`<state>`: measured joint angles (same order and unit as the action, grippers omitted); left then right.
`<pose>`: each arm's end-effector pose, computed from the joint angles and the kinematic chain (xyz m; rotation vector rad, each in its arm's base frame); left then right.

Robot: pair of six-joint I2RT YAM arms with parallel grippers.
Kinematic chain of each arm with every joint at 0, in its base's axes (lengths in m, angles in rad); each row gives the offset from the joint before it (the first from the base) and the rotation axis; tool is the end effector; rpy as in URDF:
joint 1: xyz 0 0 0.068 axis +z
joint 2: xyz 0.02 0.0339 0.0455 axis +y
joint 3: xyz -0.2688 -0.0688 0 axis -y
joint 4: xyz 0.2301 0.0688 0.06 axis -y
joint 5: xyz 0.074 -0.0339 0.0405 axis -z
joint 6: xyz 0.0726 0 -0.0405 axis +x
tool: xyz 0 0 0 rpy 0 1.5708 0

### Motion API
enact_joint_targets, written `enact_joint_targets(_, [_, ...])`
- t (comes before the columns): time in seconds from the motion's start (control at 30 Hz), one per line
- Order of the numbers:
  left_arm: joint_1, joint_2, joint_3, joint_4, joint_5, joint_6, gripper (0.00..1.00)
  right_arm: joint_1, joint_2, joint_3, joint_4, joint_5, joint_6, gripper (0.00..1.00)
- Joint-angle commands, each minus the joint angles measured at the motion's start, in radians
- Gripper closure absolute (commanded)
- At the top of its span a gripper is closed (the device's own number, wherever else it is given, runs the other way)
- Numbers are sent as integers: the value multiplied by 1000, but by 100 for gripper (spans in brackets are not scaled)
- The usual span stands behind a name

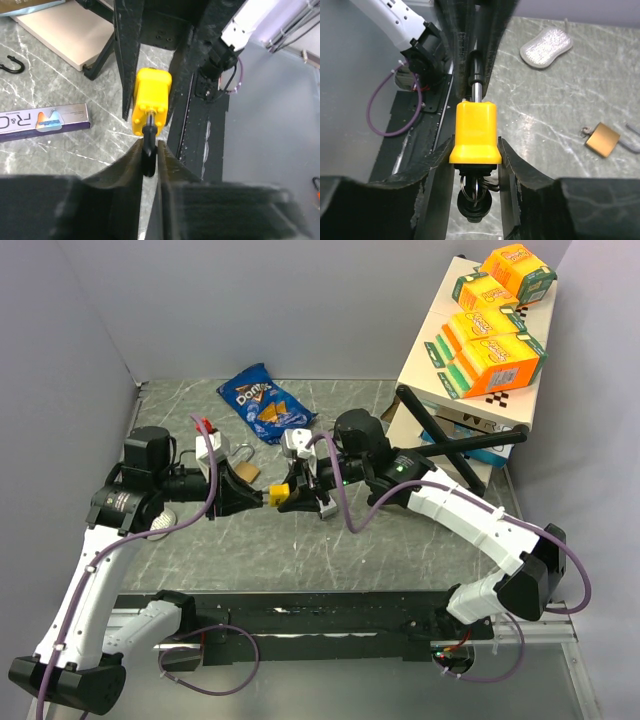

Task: Lock with the key
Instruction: Lock the lock.

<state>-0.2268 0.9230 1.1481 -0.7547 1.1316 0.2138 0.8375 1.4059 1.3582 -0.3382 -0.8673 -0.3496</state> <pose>0.1404 -0.0998 0.3847 1.0548 1.6475 -1.1742 0.1735 0.2753 0.3821 -1.5517 1.2423 1.1613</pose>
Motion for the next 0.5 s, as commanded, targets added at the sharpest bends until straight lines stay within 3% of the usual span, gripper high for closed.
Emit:
enact_joint_targets(0.0, [-5,-15,-1,52,-21,25,70,6,12,68,34,-56,18,100])
enact_joint_targets(0.07, [-5,-27,-8,26,-53,88,57,2,7,62,41,-65,37,100])
enact_joint_targets(0.17, [-5,-44,-22,-37,-85,168,50,-11,-7,44,54,-68,58,100])
enact_joint_targets(0.3, [-6,-36,-11,-106,-87,229,53,-18,-18,27,51,-70,51,100])
enact_joint_targets(0.47, [-5,-50,-25,-49,-79,188,61,-18,-13,27,45,-62,41,100])
